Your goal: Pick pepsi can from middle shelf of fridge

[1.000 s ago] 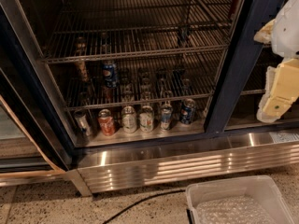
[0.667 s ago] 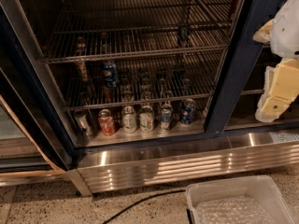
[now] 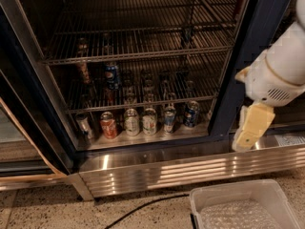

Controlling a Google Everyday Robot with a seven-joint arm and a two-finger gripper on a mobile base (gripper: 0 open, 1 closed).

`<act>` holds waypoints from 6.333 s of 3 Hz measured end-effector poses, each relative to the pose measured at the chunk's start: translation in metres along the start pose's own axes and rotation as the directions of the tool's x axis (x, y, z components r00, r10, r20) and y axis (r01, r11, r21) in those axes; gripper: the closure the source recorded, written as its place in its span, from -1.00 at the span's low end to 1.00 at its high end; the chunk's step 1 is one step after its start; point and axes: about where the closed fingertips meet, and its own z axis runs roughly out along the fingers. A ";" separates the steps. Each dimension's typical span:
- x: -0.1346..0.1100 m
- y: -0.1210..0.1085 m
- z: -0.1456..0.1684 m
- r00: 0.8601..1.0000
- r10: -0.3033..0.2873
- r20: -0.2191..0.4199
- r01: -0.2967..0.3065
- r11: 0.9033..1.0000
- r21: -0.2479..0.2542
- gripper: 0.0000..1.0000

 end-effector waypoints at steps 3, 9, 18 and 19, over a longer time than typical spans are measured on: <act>-0.005 0.007 0.094 0.995 -0.040 0.093 0.044 0.998 -0.038 -1.00; -0.094 -0.062 0.178 0.860 -0.030 0.509 -0.034 0.993 0.116 -1.00; -0.243 -0.148 0.244 0.606 -0.053 0.794 -0.166 0.967 0.192 -1.00; -0.266 -0.159 0.241 0.582 -0.091 0.808 -0.165 0.960 0.228 -1.00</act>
Offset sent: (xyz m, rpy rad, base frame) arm 0.0261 0.0396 -0.1339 0.1415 -0.0114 0.1115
